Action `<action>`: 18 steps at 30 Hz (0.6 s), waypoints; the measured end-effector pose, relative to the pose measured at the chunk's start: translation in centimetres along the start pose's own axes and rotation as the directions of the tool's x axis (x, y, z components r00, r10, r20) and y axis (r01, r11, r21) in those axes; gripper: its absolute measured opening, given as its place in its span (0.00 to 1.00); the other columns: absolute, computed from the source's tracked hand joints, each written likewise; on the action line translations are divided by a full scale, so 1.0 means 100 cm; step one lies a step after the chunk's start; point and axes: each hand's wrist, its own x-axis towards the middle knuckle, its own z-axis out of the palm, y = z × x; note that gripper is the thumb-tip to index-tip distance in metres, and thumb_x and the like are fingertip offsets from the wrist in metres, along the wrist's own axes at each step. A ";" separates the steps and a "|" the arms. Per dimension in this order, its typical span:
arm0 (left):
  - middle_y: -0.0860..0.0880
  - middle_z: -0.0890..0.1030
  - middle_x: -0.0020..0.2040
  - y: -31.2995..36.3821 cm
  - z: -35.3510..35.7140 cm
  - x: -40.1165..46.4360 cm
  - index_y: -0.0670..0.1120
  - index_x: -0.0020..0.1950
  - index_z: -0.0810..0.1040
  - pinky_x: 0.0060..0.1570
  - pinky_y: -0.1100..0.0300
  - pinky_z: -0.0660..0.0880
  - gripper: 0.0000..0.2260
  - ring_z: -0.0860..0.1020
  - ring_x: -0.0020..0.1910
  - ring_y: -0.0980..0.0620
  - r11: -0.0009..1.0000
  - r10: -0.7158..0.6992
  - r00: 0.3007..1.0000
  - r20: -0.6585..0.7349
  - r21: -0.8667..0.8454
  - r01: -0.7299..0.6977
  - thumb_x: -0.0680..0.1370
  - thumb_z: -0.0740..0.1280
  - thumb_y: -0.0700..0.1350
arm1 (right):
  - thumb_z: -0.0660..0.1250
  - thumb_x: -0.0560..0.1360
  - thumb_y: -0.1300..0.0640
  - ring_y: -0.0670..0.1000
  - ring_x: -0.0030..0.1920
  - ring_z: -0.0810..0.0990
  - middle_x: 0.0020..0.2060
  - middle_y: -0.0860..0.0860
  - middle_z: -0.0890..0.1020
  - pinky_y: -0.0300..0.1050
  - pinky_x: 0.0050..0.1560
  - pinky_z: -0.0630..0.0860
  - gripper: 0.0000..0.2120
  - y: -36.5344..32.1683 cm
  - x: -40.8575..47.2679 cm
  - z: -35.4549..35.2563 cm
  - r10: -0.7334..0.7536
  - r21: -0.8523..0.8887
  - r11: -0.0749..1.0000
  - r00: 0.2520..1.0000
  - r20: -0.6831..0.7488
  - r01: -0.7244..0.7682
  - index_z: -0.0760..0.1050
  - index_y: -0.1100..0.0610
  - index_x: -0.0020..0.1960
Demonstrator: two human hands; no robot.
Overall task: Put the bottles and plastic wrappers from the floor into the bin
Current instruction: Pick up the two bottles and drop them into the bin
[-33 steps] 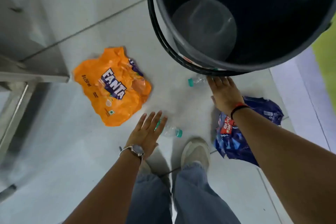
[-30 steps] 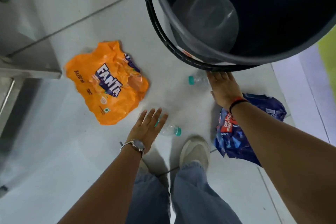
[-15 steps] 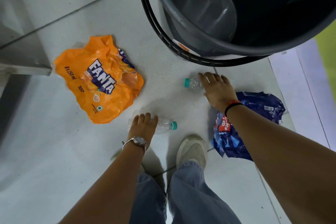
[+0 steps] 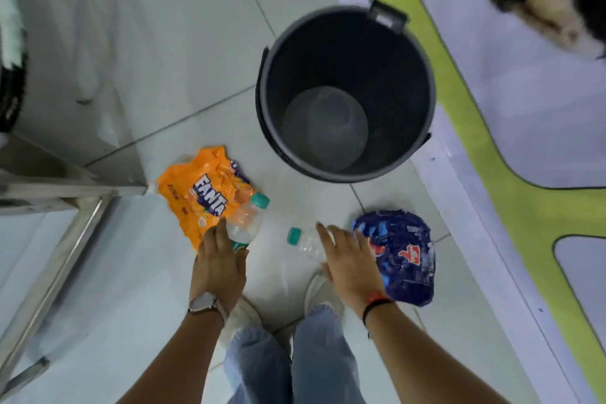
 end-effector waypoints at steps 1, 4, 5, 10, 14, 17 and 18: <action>0.32 0.70 0.64 0.013 -0.015 0.000 0.35 0.70 0.60 0.53 0.39 0.74 0.29 0.72 0.58 0.30 0.998 0.040 0.996 -0.083 -0.036 -0.043 0.73 0.67 0.40 | 0.76 0.63 0.51 0.55 0.56 0.80 0.57 0.56 0.80 0.57 0.60 0.75 0.38 -0.003 -0.009 -0.015 -0.010 -0.008 1.000 0.998 -0.058 0.010 0.65 0.58 0.68; 0.29 0.72 0.61 0.057 -0.052 0.008 0.33 0.69 0.61 0.51 0.38 0.75 0.28 0.74 0.56 0.28 0.976 0.139 0.957 -0.255 -0.126 -0.175 0.74 0.67 0.41 | 0.78 0.58 0.48 0.52 0.47 0.83 0.50 0.53 0.84 0.49 0.49 0.81 0.39 -0.013 -0.021 -0.051 0.013 0.069 0.998 0.974 -0.227 0.003 0.69 0.58 0.64; 0.29 0.72 0.61 0.072 -0.064 0.014 0.33 0.69 0.60 0.52 0.39 0.75 0.28 0.74 0.56 0.29 0.965 0.147 0.944 -0.295 -0.169 -0.202 0.74 0.66 0.41 | 0.77 0.60 0.49 0.52 0.47 0.83 0.50 0.54 0.83 0.47 0.47 0.82 0.38 -0.013 -0.020 -0.064 0.034 0.130 0.992 0.958 -0.285 0.003 0.67 0.59 0.65; 0.33 0.68 0.63 0.134 -0.106 0.060 0.38 0.72 0.55 0.56 0.44 0.72 0.28 0.71 0.58 0.36 0.906 0.136 0.918 -0.372 -0.328 -0.267 0.76 0.63 0.44 | 0.73 0.67 0.53 0.58 0.52 0.78 0.55 0.59 0.78 0.50 0.47 0.81 0.34 -0.006 0.017 -0.127 0.258 0.469 0.883 0.844 -0.471 -0.008 0.62 0.58 0.68; 0.34 0.68 0.64 0.164 -0.110 0.095 0.40 0.73 0.53 0.59 0.47 0.69 0.29 0.69 0.61 0.36 0.887 0.119 0.941 -0.316 -0.393 -0.244 0.76 0.63 0.44 | 0.70 0.70 0.49 0.59 0.58 0.75 0.62 0.58 0.74 0.55 0.52 0.78 0.34 0.015 0.062 -0.158 0.561 0.705 0.695 0.718 -0.411 -0.140 0.59 0.55 0.70; 0.37 0.65 0.68 0.174 -0.099 0.110 0.43 0.73 0.52 0.62 0.48 0.69 0.28 0.68 0.64 0.39 0.884 0.088 0.967 -0.239 -0.428 -0.187 0.77 0.61 0.46 | 0.69 0.71 0.47 0.57 0.61 0.73 0.64 0.56 0.72 0.54 0.56 0.76 0.33 0.036 0.089 -0.162 0.641 0.746 0.630 0.687 -0.342 -0.216 0.58 0.56 0.70; 0.38 0.64 0.68 0.176 -0.094 0.113 0.44 0.73 0.52 0.63 0.49 0.68 0.28 0.68 0.64 0.40 0.880 0.086 0.970 -0.227 -0.438 -0.181 0.77 0.61 0.46 | 0.68 0.72 0.46 0.57 0.61 0.73 0.64 0.56 0.72 0.54 0.56 0.76 0.33 0.041 0.095 -0.161 0.649 0.737 0.632 0.684 -0.333 -0.240 0.58 0.56 0.70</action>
